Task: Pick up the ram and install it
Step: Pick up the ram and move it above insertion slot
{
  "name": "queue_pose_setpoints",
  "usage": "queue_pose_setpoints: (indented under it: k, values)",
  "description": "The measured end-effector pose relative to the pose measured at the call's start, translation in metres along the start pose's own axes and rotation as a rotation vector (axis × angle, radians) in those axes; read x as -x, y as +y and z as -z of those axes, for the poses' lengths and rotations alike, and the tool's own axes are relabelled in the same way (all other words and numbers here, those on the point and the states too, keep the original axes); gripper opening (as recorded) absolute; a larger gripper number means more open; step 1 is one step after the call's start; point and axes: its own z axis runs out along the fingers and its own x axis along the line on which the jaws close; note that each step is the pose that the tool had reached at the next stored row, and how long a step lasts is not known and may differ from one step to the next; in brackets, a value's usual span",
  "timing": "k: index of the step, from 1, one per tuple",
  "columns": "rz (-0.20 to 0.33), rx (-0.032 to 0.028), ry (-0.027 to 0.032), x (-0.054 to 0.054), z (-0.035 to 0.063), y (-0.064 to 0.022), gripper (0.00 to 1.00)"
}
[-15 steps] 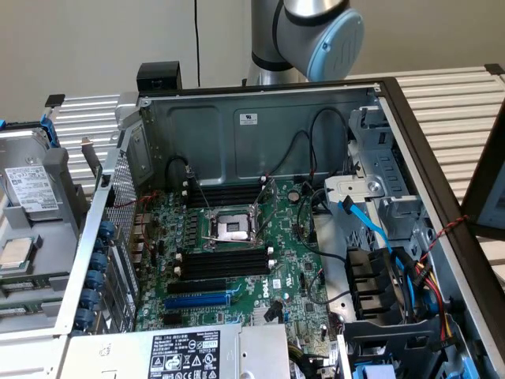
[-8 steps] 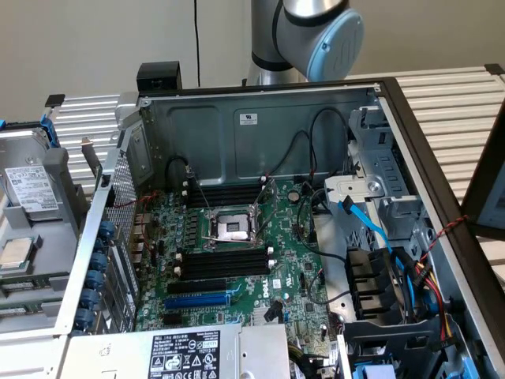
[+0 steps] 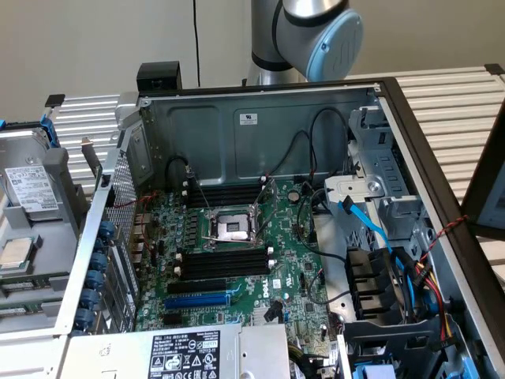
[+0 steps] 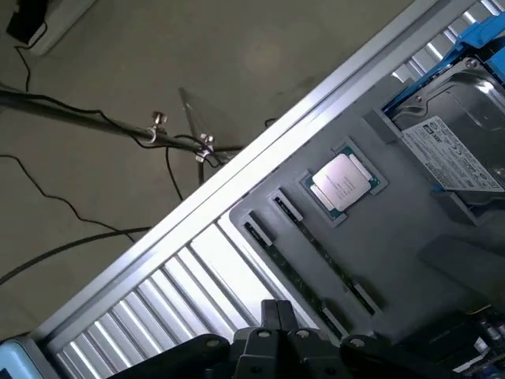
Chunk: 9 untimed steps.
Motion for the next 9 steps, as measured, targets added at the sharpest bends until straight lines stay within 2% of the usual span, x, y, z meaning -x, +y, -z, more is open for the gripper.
queue_pose_setpoints:
  k: [2, 3, 4, 9]
  values:
    - [0.013, -0.0072, -0.0068, 0.0001, -0.0002, 0.0, 0.11]
    - [0.022, -0.0097, -0.0084, 0.0003, -0.0007, -0.0001, 0.11]
    - [0.032, -0.0116, -0.0092, 0.0004, -0.0015, -0.0001, 0.18]
    - [0.099, -0.0213, -0.0128, 0.0011, -0.0055, -0.0001, 0.18]
